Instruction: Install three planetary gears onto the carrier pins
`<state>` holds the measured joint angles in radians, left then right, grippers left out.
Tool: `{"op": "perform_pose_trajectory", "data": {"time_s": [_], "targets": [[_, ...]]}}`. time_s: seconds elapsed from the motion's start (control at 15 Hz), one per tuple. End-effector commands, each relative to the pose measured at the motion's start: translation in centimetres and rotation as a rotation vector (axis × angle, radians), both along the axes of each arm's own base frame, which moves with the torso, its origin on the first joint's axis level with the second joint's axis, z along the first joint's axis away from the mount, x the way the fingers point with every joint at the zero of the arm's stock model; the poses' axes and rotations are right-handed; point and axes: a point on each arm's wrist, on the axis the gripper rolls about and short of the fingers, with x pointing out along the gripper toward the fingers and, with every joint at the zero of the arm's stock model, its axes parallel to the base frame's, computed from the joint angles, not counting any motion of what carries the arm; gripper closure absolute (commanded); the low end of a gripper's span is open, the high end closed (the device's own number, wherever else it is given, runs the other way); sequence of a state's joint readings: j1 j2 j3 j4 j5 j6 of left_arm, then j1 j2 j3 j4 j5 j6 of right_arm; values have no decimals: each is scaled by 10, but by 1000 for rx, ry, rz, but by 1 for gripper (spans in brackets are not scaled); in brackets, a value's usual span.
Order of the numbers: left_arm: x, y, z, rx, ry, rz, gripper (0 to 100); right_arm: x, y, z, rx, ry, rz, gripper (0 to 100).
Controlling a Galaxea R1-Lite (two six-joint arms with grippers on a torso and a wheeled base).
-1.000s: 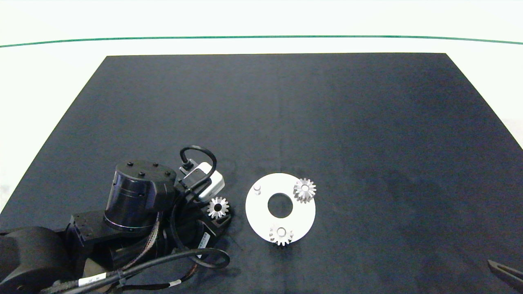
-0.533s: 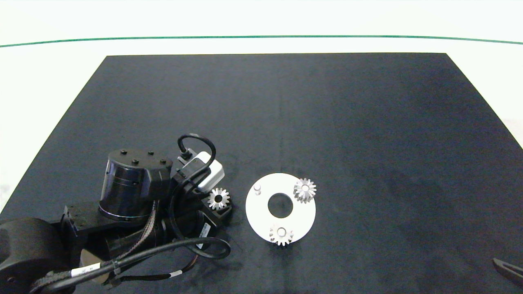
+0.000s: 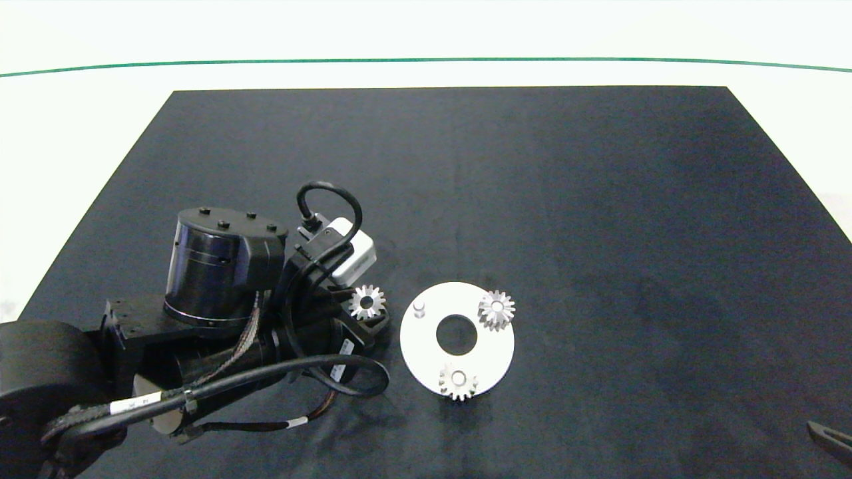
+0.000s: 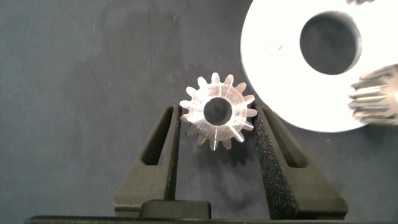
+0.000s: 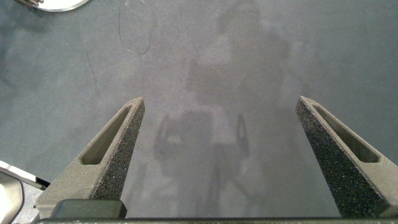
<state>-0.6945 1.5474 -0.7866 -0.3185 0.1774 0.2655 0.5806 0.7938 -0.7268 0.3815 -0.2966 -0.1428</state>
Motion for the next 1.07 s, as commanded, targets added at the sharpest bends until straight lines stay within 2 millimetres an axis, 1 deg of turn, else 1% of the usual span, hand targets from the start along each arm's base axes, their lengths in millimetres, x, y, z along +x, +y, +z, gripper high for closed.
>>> {"op": "perform_pose_trajectory", "data": {"time_s": [0.07, 0.4, 0.53, 0.67, 0.93, 1.07], "targets": [[-2, -5, 10, -19, -29, -13, 100, -1, -1, 1, -2, -4, 0, 0], [-11, -21, 19, -21, -26, -73, 100, -2, -1, 4, 5, -18, 1, 0], [-9, -25, 21, -23, -31, -72, 100, -2, -2, 5, 6, -20, -1, 0], [-4, -33, 13, -6, -11, -77, 100, -3, -2, 5, 8, -24, -1, 0], [-1, -46, 16, -18, -21, -96, 100, -4, -3, 6, 12, -29, -2, 0], [2, -52, 14, -12, -15, -102, 100, -4, -3, 6, 13, -31, -1, 0]]}}
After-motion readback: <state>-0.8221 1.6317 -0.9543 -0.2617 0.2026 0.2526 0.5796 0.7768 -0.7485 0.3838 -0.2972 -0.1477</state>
